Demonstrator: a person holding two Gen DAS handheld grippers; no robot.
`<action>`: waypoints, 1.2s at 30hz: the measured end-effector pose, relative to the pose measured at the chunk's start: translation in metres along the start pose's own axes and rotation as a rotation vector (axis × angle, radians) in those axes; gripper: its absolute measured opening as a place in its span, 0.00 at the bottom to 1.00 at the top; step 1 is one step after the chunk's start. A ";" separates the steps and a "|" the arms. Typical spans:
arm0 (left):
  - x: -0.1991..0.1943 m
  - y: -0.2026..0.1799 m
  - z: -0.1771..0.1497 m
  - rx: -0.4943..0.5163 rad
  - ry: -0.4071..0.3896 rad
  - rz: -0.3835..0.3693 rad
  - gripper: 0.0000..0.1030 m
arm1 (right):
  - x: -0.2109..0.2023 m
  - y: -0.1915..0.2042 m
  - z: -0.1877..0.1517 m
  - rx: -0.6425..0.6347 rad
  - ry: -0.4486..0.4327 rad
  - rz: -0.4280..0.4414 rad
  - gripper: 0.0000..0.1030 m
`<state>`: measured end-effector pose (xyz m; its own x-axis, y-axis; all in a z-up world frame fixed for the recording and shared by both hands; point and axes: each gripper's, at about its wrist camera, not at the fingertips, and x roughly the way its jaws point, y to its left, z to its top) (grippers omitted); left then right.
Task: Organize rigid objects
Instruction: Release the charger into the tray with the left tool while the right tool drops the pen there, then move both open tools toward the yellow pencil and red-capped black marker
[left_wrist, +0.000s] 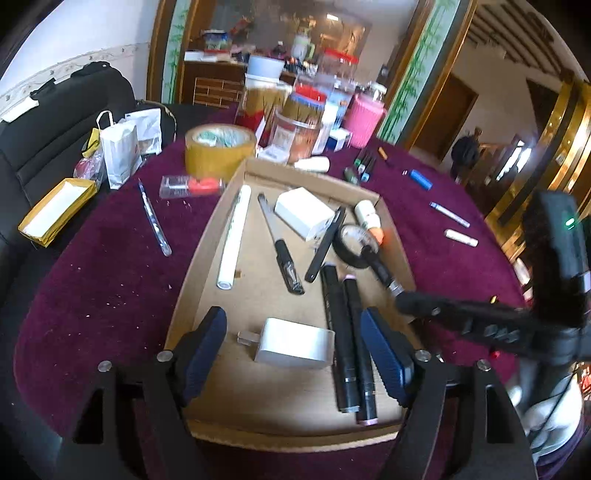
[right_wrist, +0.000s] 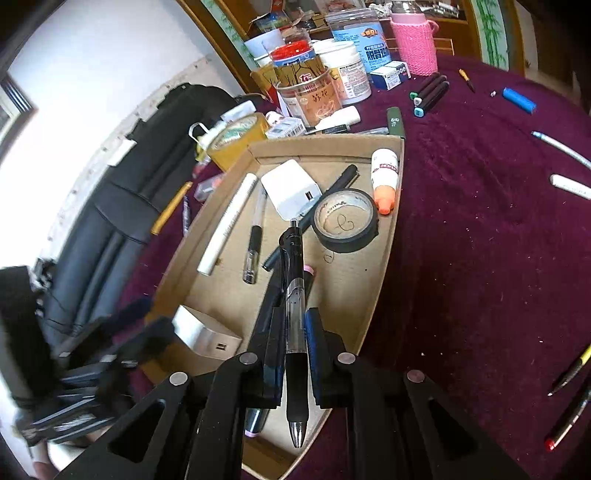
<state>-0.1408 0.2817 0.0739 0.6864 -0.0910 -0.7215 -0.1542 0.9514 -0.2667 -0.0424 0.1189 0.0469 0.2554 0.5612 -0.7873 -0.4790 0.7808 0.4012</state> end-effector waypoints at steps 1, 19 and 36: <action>-0.004 0.000 0.000 -0.004 -0.012 -0.005 0.73 | 0.001 0.003 -0.001 -0.010 -0.001 -0.017 0.13; -0.010 0.005 -0.013 -0.104 -0.038 -0.047 0.78 | -0.047 -0.014 -0.015 -0.057 -0.224 -0.196 0.67; -0.014 -0.065 -0.014 -0.018 -0.098 -0.021 0.79 | -0.123 -0.088 -0.040 -0.085 -0.550 -0.622 0.95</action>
<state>-0.1504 0.2170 0.0919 0.7557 -0.0804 -0.6499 -0.1514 0.9441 -0.2929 -0.0654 -0.0297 0.0892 0.8573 0.1059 -0.5038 -0.1712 0.9816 -0.0849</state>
